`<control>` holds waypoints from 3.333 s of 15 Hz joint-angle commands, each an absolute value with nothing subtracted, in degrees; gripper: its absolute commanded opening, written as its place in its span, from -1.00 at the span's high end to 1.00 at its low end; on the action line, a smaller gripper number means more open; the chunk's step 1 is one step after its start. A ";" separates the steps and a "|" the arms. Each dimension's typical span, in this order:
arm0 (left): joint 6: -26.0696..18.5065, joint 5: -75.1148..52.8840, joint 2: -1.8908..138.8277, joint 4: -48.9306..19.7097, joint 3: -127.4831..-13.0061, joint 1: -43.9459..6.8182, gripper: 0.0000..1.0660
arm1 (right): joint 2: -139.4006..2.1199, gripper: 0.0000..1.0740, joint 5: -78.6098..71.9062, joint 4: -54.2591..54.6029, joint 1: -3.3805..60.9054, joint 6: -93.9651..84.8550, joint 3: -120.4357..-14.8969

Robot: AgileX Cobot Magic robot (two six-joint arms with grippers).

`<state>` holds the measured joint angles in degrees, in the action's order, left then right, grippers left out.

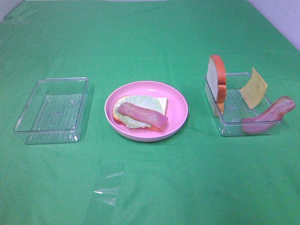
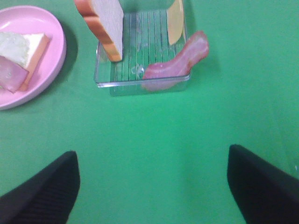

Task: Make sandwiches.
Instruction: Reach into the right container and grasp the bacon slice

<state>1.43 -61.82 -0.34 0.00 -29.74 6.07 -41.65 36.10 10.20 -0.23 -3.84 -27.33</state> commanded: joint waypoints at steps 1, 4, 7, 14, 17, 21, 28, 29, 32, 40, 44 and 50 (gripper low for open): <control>1.32 -61.54 -1.15 0.00 -29.62 6.25 -0.88 | -49.39 -0.58 36.27 10.14 -0.52 -2.92 -30.02; 1.32 -61.54 -1.15 0.00 -29.62 6.25 -0.88 | -61.08 -0.58 39.53 10.03 -0.57 -2.46 -38.67; 1.32 -61.54 -1.15 0.00 -29.62 6.25 -0.88 | -71.33 -0.58 47.96 10.03 -0.57 -1.43 -49.10; 1.32 -61.54 -1.15 0.00 -29.62 6.25 -0.88 | -94.88 -0.58 65.60 1.60 -0.57 0.00 -79.47; 1.32 -61.54 -1.15 0.00 -29.62 6.25 -0.88 | -100.61 -0.58 66.86 0.34 -0.57 0.00 -83.82; 1.32 -61.54 -1.15 0.00 -29.62 6.25 -0.88 | -106.23 -0.58 67.27 1.78 -0.74 -1.38 -84.28; 1.32 -61.54 -1.15 0.00 -29.62 6.25 -0.88 | -110.98 -0.58 65.20 8.71 -6.93 -4.81 -84.34; 1.32 -61.54 -1.15 0.00 -29.62 6.25 -0.88 | -111.27 -0.58 64.52 10.71 -8.37 -5.73 -84.34; 1.32 -61.54 -1.15 0.00 -29.62 6.25 -0.88 | -114.31 -0.58 63.03 13.75 -9.22 -7.62 -84.34; 1.32 -61.54 -1.15 0.00 -29.62 6.25 -0.88 | -119.06 -0.58 61.42 15.07 -9.22 -9.17 -84.34; 1.32 -61.54 -1.15 0.00 -29.62 6.25 -0.88 | -119.58 -0.36 61.99 15.30 -9.22 -9.05 -84.34; 1.32 -61.54 -1.15 0.00 -29.62 6.25 -0.88 | -119.58 0.17 60.56 14.78 -9.22 -6.88 -84.34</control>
<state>1.43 -61.82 -0.34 0.00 -29.74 6.07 -119.46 60.85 15.07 -9.17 -7.45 -84.28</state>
